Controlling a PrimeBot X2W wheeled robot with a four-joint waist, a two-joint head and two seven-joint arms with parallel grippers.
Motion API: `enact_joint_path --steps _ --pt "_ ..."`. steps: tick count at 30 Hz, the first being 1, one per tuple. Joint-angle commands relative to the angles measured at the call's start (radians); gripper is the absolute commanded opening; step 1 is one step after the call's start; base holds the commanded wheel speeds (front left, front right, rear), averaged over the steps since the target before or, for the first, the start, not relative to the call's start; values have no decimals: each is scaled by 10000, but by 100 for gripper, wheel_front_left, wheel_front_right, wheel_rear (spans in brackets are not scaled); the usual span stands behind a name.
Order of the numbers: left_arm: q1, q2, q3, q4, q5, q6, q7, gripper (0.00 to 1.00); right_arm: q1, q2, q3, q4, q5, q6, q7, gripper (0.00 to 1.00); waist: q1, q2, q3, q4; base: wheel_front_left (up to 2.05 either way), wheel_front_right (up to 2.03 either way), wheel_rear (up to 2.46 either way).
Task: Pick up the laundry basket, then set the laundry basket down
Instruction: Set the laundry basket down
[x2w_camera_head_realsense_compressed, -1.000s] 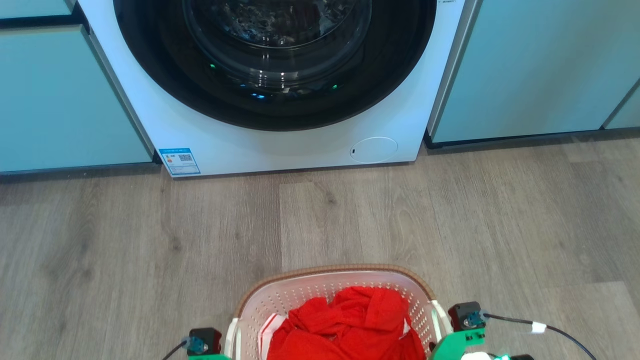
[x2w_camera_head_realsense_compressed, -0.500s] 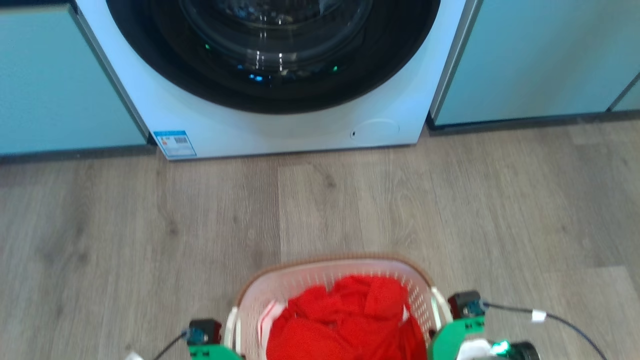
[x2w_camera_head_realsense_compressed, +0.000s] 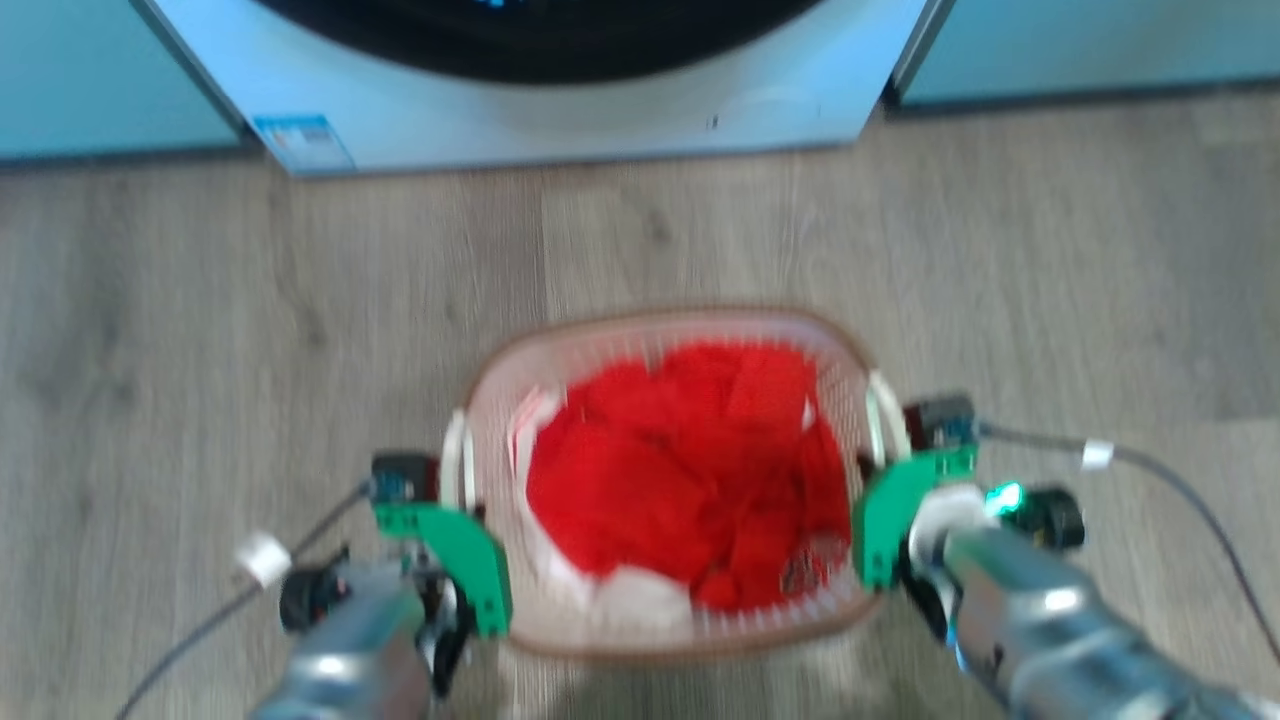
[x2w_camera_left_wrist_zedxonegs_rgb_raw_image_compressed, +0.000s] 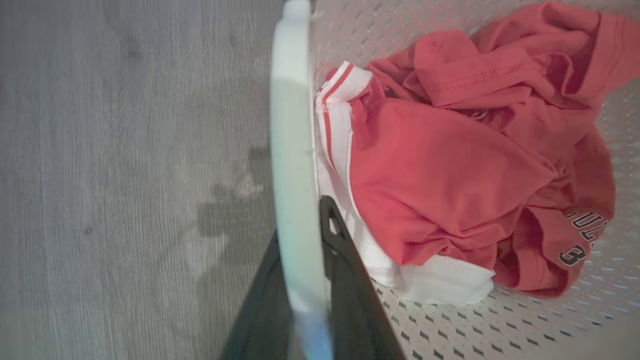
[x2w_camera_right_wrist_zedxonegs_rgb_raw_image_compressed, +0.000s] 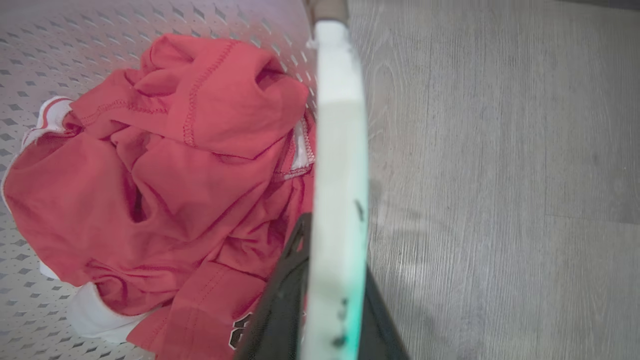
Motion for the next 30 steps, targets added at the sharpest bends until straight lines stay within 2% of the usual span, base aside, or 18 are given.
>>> enact_joint_path --steps 1,2,11,18,24,30 --pt "-804 288 125 53 174 74 -239 0 -679 -47 13 -47 -220 -15 -263 0 0 0 1261 97 0 0 0" --pt "-804 288 125 53 174 74 -239 0 -679 -47 13 -47 -220 -15 -263 0 0 0 1261 97 0 0 0" --pt "-2572 288 202 126 362 37 -532 0 -2458 -47 -428 201 -769 -15 -374 0 0 0 3464 380 0 0 0" --pt "-3591 288 267 77 495 62 -627 0 -3392 -47 -1152 251 -1537 -15 -382 0 0 0 4797 528 0 0 0" --pt "-4131 288 332 7 660 141 -646 0 -3664 -48 -1996 259 -2431 -15 -383 0 0 0 5476 610 0 0 0" --pt "-4273 288 468 -140 910 201 -649 0 -3614 -47 -2823 261 -3251 -15 -384 0 0 0 5713 675 0 0 0"
